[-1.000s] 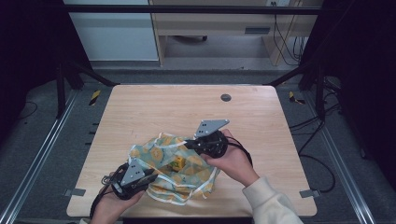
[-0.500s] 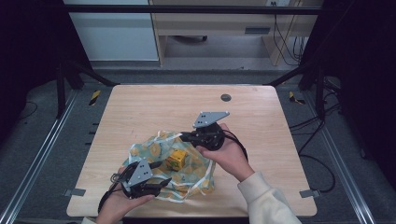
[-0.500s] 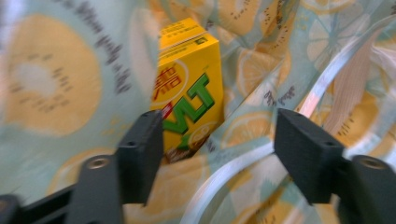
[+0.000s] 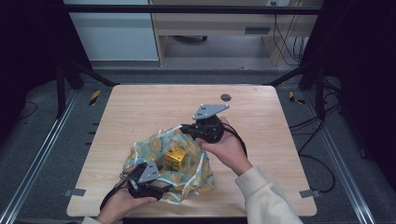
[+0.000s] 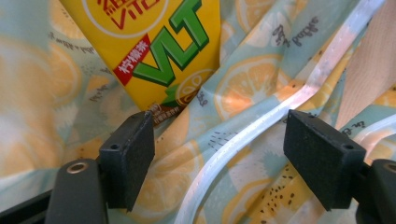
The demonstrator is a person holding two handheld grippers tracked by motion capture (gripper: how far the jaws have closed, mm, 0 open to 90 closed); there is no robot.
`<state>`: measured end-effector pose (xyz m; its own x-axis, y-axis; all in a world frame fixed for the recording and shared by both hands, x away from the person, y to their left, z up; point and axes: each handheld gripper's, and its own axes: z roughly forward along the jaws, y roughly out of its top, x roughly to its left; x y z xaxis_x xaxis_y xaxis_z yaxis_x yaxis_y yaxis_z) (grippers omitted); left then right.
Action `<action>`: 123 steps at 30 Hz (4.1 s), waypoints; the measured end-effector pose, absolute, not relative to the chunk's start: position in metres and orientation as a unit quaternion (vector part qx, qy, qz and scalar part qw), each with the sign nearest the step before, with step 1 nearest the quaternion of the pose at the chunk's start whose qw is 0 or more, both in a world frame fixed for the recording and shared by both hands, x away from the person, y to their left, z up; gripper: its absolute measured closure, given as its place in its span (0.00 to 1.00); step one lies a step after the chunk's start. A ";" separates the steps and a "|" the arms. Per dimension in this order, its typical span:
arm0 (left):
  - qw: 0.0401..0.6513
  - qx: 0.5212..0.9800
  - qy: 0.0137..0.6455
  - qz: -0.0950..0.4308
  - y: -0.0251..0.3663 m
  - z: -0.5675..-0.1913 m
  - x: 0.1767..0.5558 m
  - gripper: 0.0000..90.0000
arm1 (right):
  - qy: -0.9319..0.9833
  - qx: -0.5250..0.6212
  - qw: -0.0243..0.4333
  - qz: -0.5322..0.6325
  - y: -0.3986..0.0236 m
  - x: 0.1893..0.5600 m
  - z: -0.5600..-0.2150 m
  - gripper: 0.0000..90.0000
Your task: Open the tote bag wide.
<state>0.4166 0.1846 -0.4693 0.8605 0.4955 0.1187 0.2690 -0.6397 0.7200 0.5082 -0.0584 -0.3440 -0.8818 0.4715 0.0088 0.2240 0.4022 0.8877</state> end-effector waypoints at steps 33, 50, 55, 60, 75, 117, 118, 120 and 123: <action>0.391 0.861 0.284 0.160 0.197 -0.468 0.429 0.33 | 0.840 0.311 0.099 0.435 -0.066 0.569 -0.436 0.99; 0.347 0.879 0.288 0.155 0.196 -0.480 0.434 0.34 | 0.851 0.347 0.103 0.381 -0.070 0.580 -0.464 0.99; 0.335 0.884 0.287 0.157 0.194 -0.483 0.435 0.34 | 0.849 0.349 0.110 0.381 -0.074 0.583 -0.465 0.99; 0.327 0.887 0.286 0.159 0.193 -0.486 0.435 0.34 | 0.853 0.348 0.120 0.369 -0.077 0.586 -0.469 0.99; 0.310 0.894 0.283 0.155 0.191 -0.491 0.433 0.34 | 0.842 0.374 0.138 0.362 -0.096 0.594 -0.473 0.99; 0.410 0.811 0.322 0.267 0.219 -0.442 0.425 0.35 | 0.832 0.338 0.158 0.411 -0.100 0.543 -0.417 0.32; 0.420 0.797 0.330 0.283 0.222 -0.438 0.426 0.34 | 0.834 0.332 0.159 0.411 -0.099 0.537 -0.415 0.29; 0.417 0.783 0.340 0.312 0.226 -0.432 0.431 0.33 | 0.838 0.330 0.166 0.402 -0.097 0.526 -0.415 0.25; 0.390 0.791 0.364 0.300 0.228 -0.437 0.450 0.30 | 0.846 0.327 0.169 0.386 -0.100 0.509 -0.421 0.19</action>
<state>0.4496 0.2283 -0.4371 0.5547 0.8100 0.1905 0.3425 -0.4309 0.8349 0.5092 -0.1000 -0.4209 -0.7295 0.6832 -0.0340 0.4216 0.4882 0.7641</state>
